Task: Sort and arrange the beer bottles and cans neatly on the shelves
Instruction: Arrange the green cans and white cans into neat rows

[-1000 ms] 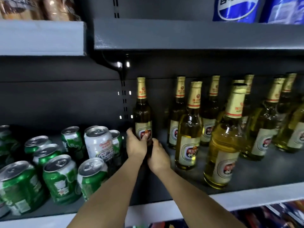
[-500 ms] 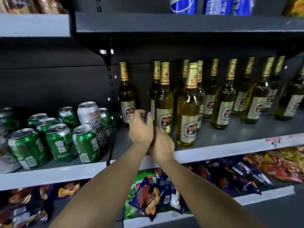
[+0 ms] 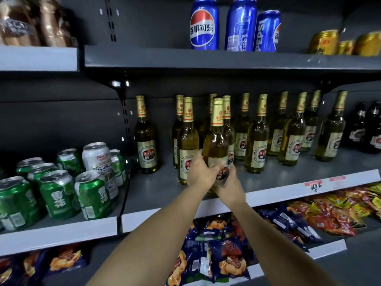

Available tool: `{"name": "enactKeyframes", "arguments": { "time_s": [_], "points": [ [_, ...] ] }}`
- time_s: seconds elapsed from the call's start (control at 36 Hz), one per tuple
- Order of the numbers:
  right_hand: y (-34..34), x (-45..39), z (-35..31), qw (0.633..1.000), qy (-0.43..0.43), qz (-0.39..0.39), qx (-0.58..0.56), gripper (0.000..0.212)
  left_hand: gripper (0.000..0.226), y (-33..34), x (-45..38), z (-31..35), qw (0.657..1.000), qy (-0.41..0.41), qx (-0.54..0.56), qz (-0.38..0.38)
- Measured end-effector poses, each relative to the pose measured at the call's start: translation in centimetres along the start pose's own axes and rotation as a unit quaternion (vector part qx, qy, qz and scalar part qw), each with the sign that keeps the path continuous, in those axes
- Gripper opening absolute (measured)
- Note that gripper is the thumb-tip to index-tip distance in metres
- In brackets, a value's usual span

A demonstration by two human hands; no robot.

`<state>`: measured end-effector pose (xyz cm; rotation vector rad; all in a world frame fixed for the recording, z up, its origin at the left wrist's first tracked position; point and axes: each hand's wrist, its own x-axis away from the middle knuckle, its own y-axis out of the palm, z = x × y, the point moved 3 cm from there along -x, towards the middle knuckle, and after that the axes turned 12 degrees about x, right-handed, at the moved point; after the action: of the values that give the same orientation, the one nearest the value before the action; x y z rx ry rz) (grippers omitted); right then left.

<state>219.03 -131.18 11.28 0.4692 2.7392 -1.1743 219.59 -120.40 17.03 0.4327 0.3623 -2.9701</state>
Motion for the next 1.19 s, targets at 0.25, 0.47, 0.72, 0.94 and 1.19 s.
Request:
{"name": "enactKeyframes", "arguments": {
  "time_s": [0.25,0.47,0.72,0.94,1.19],
  "points": [
    [0.9,-0.7,-0.3,0.998,0.009,0.034,0.042,0.051,0.065,0.4,0.0,-0.9,0.997,-0.004,-0.066,0.03],
    [1.2,1.8,-2.0,0.994,-0.041,0.092,0.036,0.045,0.072,-2.1,1.7,-0.1,0.994,0.063,-0.08,0.045],
    [4.8,3.9,-7.6,0.994,-0.077,0.081,-0.009,0.052,0.071,-9.6,2.4,0.0,0.987,0.108,-0.097,0.067],
    [9.1,3.6,-12.4,0.996,-0.084,0.019,0.022,0.052,0.072,-15.4,0.8,-2.9,0.99,0.058,-0.068,0.109],
    [11.7,0.9,-15.1,0.994,-0.085,-0.013,0.065,0.058,0.071,-17.8,-2.7,-5.1,0.989,0.026,-0.041,0.138]
  ]
}}
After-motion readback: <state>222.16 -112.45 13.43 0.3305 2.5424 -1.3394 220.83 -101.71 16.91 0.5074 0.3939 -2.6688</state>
